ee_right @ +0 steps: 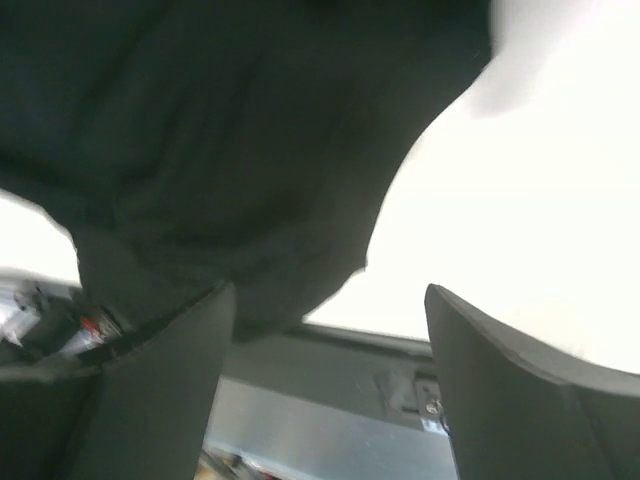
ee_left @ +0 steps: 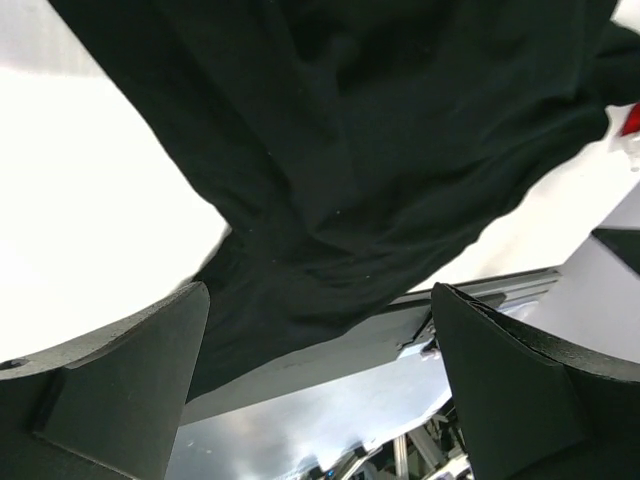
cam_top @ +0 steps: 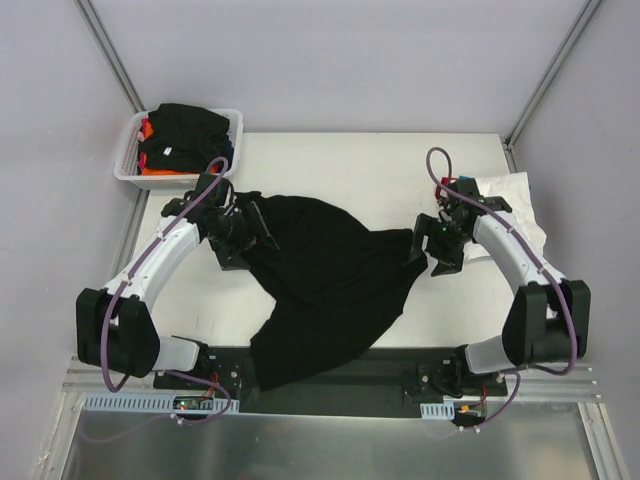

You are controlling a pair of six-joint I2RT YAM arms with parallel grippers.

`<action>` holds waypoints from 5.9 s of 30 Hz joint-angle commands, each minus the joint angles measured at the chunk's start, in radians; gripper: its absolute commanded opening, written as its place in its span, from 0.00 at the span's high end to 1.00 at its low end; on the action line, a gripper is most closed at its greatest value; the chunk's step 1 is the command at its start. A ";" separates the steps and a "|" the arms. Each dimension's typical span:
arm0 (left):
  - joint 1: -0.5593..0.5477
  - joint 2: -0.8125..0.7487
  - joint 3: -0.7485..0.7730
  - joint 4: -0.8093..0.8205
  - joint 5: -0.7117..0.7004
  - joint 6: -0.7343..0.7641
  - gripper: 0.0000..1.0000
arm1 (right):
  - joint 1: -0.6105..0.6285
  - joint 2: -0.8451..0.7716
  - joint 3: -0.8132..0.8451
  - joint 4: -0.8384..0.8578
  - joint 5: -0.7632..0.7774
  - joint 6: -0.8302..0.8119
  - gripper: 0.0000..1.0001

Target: Fold and stack the t-shirts

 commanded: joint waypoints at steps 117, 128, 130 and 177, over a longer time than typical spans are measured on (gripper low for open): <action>-0.065 0.587 0.472 -0.074 -0.166 0.094 0.10 | -0.110 0.336 0.366 0.075 -0.183 -0.008 0.51; -0.063 0.730 0.655 -0.073 -0.254 0.188 0.10 | 0.030 0.280 0.331 0.002 -0.203 -0.012 0.62; -0.065 0.748 0.655 -0.070 -0.252 0.189 0.10 | 0.045 0.292 0.305 -0.005 -0.217 -0.022 0.54; -0.063 0.591 0.270 -0.039 -0.237 0.211 1.00 | 0.175 0.433 0.216 0.117 -0.316 0.046 0.99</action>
